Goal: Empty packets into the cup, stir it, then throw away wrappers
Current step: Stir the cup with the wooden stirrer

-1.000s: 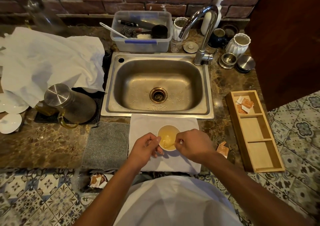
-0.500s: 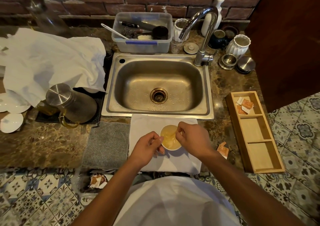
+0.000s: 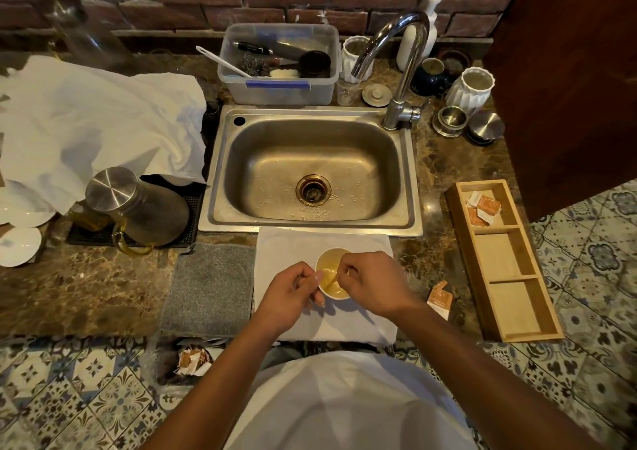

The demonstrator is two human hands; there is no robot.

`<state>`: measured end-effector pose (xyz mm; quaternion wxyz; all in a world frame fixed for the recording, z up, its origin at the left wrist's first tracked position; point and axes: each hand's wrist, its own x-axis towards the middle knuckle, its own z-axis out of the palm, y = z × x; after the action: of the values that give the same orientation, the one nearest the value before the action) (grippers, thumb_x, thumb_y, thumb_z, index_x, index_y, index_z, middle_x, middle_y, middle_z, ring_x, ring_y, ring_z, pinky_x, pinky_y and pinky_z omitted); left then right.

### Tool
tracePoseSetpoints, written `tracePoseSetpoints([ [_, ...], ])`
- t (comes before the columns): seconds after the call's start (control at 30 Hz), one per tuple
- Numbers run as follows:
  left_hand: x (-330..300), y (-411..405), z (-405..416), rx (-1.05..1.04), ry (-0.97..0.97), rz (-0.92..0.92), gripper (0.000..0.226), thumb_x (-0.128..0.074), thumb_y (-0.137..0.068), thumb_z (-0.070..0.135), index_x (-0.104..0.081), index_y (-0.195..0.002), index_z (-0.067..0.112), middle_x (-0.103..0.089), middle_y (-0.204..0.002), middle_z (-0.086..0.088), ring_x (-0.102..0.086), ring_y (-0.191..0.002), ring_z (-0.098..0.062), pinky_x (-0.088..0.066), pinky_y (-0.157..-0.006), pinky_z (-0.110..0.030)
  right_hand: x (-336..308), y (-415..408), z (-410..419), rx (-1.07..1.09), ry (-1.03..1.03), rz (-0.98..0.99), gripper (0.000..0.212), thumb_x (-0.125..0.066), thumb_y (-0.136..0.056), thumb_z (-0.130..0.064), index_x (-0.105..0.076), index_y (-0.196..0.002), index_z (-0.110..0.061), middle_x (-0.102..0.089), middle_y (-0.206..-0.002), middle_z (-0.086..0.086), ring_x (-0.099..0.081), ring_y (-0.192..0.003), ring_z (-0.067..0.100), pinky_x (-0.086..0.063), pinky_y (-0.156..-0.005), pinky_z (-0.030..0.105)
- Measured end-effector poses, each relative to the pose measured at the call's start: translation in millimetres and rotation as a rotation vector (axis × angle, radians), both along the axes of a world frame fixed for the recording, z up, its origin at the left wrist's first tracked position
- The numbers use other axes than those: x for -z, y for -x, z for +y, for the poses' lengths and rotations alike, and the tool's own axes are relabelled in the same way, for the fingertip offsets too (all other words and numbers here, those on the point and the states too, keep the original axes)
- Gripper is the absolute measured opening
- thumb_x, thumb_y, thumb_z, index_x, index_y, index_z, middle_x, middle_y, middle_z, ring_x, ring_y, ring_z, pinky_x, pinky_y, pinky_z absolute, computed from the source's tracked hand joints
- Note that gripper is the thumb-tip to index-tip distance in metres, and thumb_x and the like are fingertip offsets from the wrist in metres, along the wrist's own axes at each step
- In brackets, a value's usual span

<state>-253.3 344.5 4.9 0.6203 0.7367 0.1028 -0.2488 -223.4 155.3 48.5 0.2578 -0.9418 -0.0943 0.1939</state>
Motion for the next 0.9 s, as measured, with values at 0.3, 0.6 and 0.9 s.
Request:
tracePoseSetpoints([
  [0.3,2.0,1.8,3.1,-0.01,0.006,0.008,0.024,-0.057,-0.101,0.028,-0.059,-0.085,0.01,-0.074,-0.069,-0.008,-0.067,-0.057,-0.013,-0.05,-0.054,-0.027,2.9,-2.6,-9.5,-0.037,0.094,-0.087,0.013,-0.055,-0.096,-0.029,-0.063,-0.094,-0.019,-0.073,-0.086,0.008,-0.066,-0.08,0.031,-0.047,-0.063,0.035],
  [0.6,3.1,3.7,1.5,0.009,0.003,-0.012,0.025,-0.057,-0.101,0.029,-0.06,-0.087,0.008,-0.075,-0.07,-0.007,-0.066,-0.058,-0.011,-0.049,-0.056,-0.023,-1.7,13.6,6.4,-0.092,0.074,0.011,0.012,-0.056,-0.096,-0.03,-0.06,-0.089,-0.022,-0.071,-0.087,0.008,-0.054,-0.073,0.024,-0.032,-0.062,0.029],
  [0.9,2.6,3.7,0.5,0.013,0.004,-0.008,0.024,-0.057,-0.1,0.03,-0.059,-0.087,0.01,-0.074,-0.07,-0.006,-0.067,-0.058,-0.013,-0.049,-0.053,-0.025,1.6,-1.4,-1.0,0.077,0.165,-0.13,0.02,-0.052,-0.098,-0.036,-0.065,-0.103,-0.022,-0.076,-0.091,0.005,-0.07,-0.081,0.029,-0.051,-0.066,0.032],
])
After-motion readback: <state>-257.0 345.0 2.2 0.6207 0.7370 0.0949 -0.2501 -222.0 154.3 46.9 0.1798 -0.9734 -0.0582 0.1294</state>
